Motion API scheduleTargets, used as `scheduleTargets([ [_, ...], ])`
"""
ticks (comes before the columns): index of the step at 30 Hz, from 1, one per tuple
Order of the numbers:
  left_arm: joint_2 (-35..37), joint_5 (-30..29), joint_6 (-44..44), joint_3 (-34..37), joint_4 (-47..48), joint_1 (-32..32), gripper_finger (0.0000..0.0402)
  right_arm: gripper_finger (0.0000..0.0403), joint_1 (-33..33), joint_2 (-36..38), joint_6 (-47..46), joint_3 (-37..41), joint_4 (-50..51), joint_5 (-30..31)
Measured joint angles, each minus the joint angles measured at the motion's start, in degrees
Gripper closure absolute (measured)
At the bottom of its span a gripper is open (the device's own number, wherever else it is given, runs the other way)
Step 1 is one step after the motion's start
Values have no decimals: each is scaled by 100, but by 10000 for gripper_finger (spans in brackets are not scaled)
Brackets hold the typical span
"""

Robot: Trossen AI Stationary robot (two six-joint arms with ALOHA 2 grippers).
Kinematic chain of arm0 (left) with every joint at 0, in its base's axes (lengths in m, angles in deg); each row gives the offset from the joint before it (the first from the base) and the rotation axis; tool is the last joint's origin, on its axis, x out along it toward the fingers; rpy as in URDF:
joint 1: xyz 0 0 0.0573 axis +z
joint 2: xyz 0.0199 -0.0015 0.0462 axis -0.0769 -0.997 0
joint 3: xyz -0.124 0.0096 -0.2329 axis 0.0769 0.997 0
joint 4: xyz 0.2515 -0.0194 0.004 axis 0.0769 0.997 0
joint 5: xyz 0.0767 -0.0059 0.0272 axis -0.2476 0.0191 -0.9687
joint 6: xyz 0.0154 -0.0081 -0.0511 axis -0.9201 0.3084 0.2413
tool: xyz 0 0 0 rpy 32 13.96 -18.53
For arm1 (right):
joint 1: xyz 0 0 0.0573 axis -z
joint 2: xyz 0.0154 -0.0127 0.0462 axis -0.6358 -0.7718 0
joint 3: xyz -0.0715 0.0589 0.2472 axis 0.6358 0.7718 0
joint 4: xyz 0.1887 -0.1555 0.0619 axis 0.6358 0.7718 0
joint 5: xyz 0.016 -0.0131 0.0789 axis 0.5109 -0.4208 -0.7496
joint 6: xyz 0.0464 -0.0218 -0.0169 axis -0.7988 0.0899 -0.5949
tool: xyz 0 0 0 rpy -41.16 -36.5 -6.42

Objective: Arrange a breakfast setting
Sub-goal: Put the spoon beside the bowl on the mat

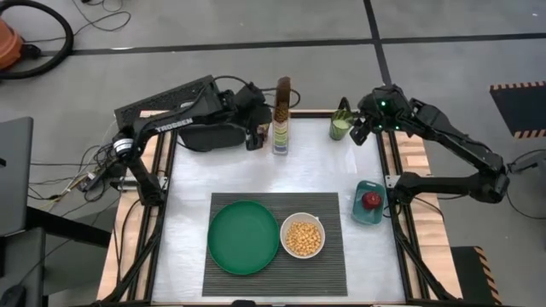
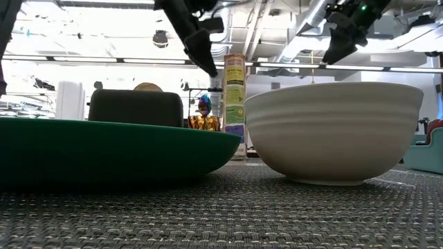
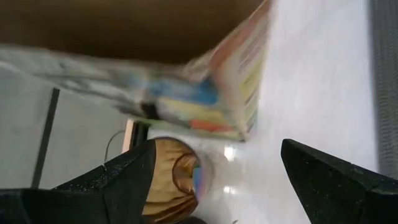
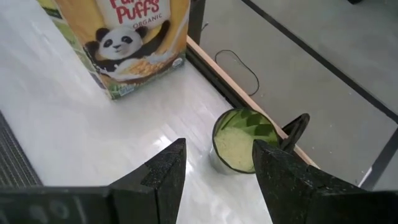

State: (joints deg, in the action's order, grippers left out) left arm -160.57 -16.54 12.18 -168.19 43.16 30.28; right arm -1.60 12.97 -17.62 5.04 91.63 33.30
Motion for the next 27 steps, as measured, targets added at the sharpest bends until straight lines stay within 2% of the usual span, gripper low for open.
scheduleTargets([
  [8,-321,5,-79,1,195,233,72,192,-36,0,2,2,80,2],
  [13,-368,218,-39,-2,232,409,75,192,-36,0,5,2,82,4],
  [20,-580,309,-145,0,338,418,118,192,-25,0,54,3,84,4],
  [27,-653,17,-156,0,276,416,151,192,-25,0,57,3,87,15],
])
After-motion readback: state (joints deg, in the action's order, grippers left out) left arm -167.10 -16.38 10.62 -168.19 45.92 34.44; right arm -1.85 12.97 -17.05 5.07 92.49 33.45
